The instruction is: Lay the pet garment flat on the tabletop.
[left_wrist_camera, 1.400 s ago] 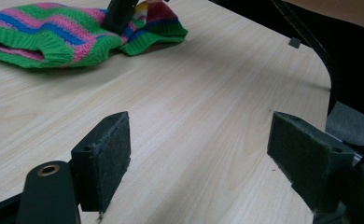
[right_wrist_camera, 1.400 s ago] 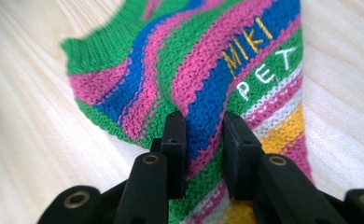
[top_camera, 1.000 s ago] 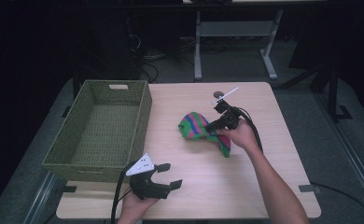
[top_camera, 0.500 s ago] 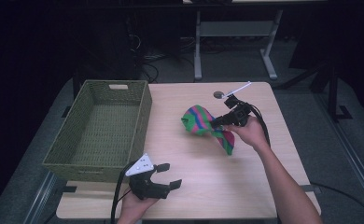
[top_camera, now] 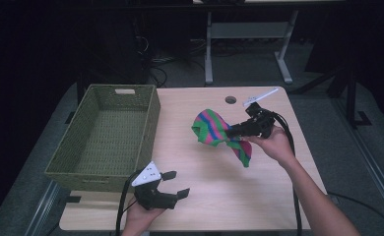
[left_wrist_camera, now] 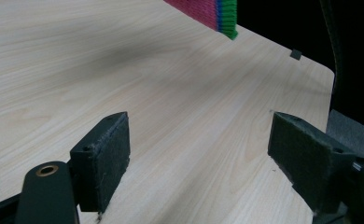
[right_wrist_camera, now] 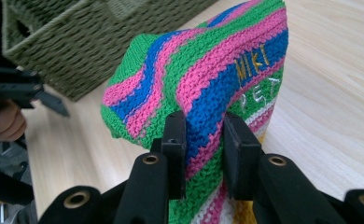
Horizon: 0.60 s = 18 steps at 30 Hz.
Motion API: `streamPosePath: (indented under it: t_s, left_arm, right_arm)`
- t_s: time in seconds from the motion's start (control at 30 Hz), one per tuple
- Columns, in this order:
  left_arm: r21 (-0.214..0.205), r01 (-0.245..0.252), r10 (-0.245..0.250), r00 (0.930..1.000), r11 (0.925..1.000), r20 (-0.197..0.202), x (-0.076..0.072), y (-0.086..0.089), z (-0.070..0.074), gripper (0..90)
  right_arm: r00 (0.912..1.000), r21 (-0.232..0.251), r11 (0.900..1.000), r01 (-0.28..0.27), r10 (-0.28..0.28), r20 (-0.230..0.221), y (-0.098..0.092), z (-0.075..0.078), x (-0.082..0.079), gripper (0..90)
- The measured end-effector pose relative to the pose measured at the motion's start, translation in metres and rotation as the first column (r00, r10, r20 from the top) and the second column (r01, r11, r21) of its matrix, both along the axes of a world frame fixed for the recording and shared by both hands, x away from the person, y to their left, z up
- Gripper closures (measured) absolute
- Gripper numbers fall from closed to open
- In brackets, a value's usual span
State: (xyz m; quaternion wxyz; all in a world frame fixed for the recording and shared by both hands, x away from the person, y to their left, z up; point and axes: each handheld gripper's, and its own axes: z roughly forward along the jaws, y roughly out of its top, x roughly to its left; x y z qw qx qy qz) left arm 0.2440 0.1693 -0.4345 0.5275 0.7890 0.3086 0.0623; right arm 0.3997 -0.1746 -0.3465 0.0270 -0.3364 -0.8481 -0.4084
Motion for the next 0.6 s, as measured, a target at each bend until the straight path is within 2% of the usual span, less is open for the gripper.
streamPosePath:
  t_s: [0.13, 0.33, 0.5, 0.6]
  left_arm:
    - [-0.017, -0.012, 0.012, 0.9999, 0.9998, 0.003, 0.0, 0.003, 0.001, 20.5]
    - [-0.026, -0.019, 0.019, 0.9998, 0.9995, 0.004, 0.0, 0.005, 0.001, 20.5]
    - [-0.037, -0.026, 0.026, 0.9996, 0.999, 0.006, -0.001, 0.007, 0.002, 20.5]
    - [-0.047, -0.03, 0.03, 0.9995, 0.9985, 0.006, -0.002, 0.008, 0.003, 20.5]
  right_arm:
    - [0.9993, 0.011, 0.9993, -0.034, 0.034, 0.015, 0.001, 0.0, -0.012, 72.3]
    - [0.9987, 0.041, 0.9978, -0.051, 0.051, 0.002, 0.001, -0.005, -0.02, 72.3]
    - [0.9974, 0.086, 0.9937, -0.072, 0.072, 0.001, 0.003, -0.007, -0.035, 72.3]
    - [0.9968, 0.09, 0.9927, -0.08, 0.08, -0.001, 0.004, -0.008, -0.04, 72.3]
